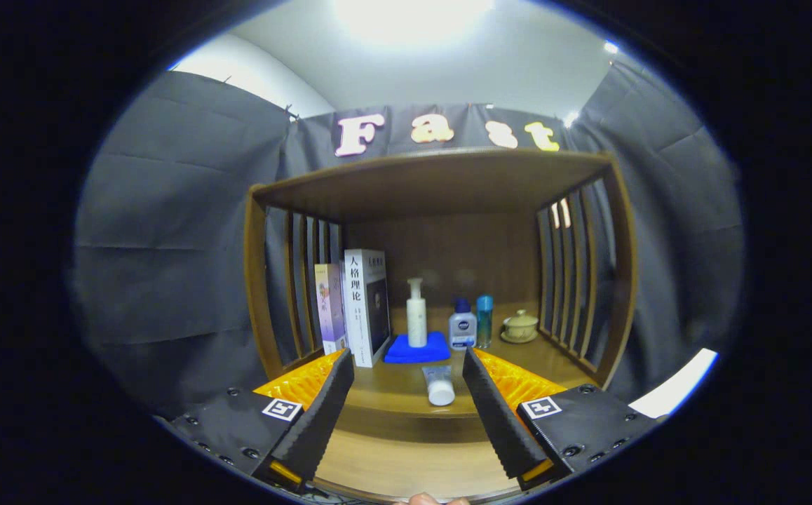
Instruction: Pull open the drawer, take out the items inside it, and place them on the countertop above the cabinet.
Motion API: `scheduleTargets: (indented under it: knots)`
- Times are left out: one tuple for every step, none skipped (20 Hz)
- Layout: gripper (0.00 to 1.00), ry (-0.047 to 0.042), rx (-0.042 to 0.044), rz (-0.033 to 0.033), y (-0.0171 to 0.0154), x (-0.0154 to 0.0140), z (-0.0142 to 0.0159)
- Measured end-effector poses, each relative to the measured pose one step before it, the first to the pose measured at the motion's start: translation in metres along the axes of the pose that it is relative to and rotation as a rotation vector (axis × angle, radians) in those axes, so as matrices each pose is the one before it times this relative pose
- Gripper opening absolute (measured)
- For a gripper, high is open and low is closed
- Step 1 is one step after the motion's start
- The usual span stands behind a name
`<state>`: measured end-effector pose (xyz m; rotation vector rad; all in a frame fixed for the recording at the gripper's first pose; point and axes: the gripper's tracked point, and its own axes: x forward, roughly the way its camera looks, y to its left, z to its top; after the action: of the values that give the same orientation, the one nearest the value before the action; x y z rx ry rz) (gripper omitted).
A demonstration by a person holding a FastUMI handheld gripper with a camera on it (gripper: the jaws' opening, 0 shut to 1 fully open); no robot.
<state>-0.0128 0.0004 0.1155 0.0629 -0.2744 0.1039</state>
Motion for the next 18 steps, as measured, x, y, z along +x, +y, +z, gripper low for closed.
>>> scheduleTargets:
  knots:
    - [0.98,-0.02067,-0.01347,-0.01554,-0.00185,-0.01157,-0.00077]
    - [0.98,-0.00831,-0.00501,-0.01401,-0.00161,-0.01063,-0.00304]
    - [0.98,-0.00334,0.00426,-0.01026,-0.00198,-0.01047,-0.00471]
    - [0.98,0.00118,0.00682,-0.00786,-0.00268,-0.00949,-0.00584]
    - [0.98,-0.00032,0.00462,-0.00732,-0.00307,-0.00939,-0.00615]
    - [0.98,-0.00127,0.0007,-0.01456,-0.00677,-0.00868,-0.00649]
    - [0.98,0.00227,0.00046,-0.02083,-0.00805,-0.00981,-0.00691]
    - [0.98,0.00424,0.00309,-0.02062,-0.0064,-0.00904,-0.00781]
    - [0.98,0.00663,0.00752,-0.01797,-0.00562,-0.00805,-0.00784]
    - [0.98,0.0054,0.01244,-0.01375,-0.00459,-0.00737,-0.00812]
    - [0.98,0.01192,0.01278,-0.00721,-0.00208,-0.00417,-0.00733]
    - [0.98,0.02146,0.00891,-0.00321,-0.00056,-0.00268,-0.00714]
    - [0.98,0.02383,0.00635,-0.00297,-0.00125,-0.00415,-0.00927]
    - [0.98,0.02835,0.00317,-0.00376,-0.00135,-0.00502,-0.01012]
    - [0.98,0.02347,0.00143,0.00021,0.00027,-0.00427,-0.00948]
    - [0.98,0.02296,-0.00554,0.00276,0.00151,-0.00164,-0.0094]
    - [0.98,0.01448,-0.01463,0.00315,0.00141,-0.00223,-0.00709]
    - [0.98,0.00727,-0.01689,0.00704,0.0025,0.00015,-0.005]
